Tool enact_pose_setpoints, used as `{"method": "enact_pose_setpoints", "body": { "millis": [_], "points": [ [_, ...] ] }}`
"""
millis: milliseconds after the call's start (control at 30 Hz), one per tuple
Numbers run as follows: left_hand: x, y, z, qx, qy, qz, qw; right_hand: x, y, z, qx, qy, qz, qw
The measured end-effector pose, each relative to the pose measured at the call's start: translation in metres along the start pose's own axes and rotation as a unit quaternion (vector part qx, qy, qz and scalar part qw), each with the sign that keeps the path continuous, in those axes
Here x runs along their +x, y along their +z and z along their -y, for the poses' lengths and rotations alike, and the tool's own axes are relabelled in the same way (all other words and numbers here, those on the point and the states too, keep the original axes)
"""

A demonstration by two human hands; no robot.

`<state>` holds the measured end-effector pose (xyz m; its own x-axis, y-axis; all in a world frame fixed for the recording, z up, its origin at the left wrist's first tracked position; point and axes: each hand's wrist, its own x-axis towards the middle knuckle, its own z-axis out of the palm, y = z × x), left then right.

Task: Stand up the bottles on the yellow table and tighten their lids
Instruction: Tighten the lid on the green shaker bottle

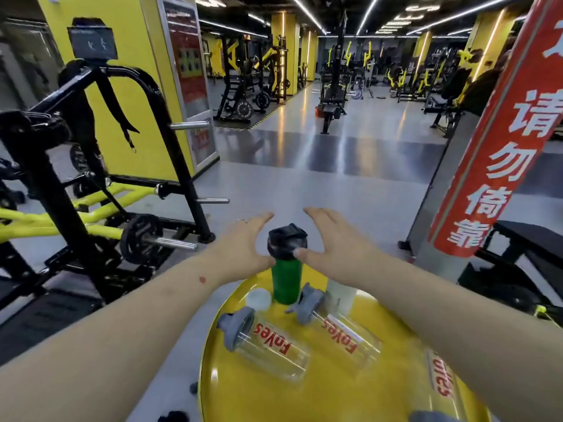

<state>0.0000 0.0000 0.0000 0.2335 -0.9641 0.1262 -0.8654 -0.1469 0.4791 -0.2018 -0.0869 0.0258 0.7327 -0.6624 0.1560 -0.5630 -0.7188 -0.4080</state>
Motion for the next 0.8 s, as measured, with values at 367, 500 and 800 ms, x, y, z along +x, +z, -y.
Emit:
{"method": "enact_pose_setpoints", "body": {
  "millis": [367, 500, 800],
  "points": [
    [0.080, 0.020, 0.076, -0.363, -0.120, 0.193, 0.904, 0.059, 0.066, -0.024, 0.280, 0.258, 0.052, 0.923],
    [0.099, 0.029, 0.084, -0.478, -0.173, 0.221, 0.832, 0.071, 0.073, -0.028, 0.441, 0.319, 0.040, 0.838],
    [0.103, 0.042, 0.080, -0.501, -0.205, 0.227, 0.810, 0.077, 0.085, -0.035, 0.482, 0.316, 0.034, 0.817]
  ]
}}
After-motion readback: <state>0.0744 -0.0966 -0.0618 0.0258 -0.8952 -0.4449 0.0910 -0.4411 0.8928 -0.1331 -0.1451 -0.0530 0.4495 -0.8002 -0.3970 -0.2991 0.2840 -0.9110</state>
